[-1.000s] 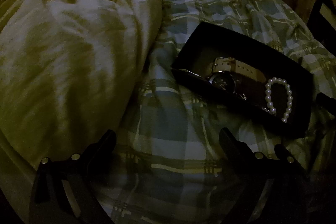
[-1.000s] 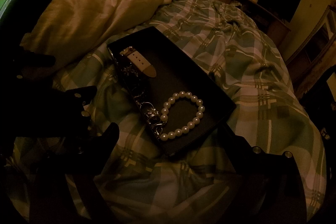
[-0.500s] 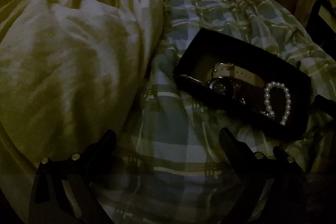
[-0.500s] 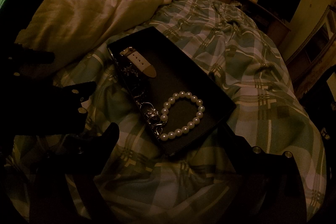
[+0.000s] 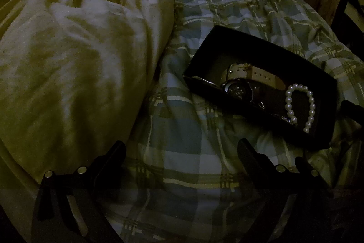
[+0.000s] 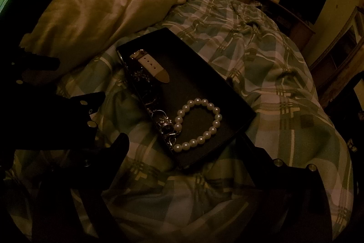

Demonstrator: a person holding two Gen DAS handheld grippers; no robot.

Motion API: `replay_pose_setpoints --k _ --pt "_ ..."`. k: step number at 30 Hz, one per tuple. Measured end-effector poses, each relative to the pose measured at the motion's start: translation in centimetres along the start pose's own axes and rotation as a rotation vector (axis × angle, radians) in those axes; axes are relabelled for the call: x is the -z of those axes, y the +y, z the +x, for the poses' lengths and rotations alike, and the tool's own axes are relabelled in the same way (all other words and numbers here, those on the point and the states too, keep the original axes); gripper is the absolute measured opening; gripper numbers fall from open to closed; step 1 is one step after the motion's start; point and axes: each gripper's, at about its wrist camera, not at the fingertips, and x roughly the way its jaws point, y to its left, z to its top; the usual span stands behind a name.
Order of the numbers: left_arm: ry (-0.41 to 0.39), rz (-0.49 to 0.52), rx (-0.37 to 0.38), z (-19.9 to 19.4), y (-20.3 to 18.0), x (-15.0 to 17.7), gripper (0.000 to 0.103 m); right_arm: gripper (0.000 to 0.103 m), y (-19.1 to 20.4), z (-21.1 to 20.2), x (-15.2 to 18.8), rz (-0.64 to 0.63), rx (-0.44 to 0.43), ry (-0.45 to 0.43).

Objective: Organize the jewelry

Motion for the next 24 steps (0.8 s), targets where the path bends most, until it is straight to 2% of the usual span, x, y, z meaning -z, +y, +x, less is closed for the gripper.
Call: replay_pose_setpoints --k 24 --pt "0.0 0.001 0.001 0.02 0.06 -0.02 0.096 0.093 0.47 0.05 -0.19 -0.003 0.002 0.002"
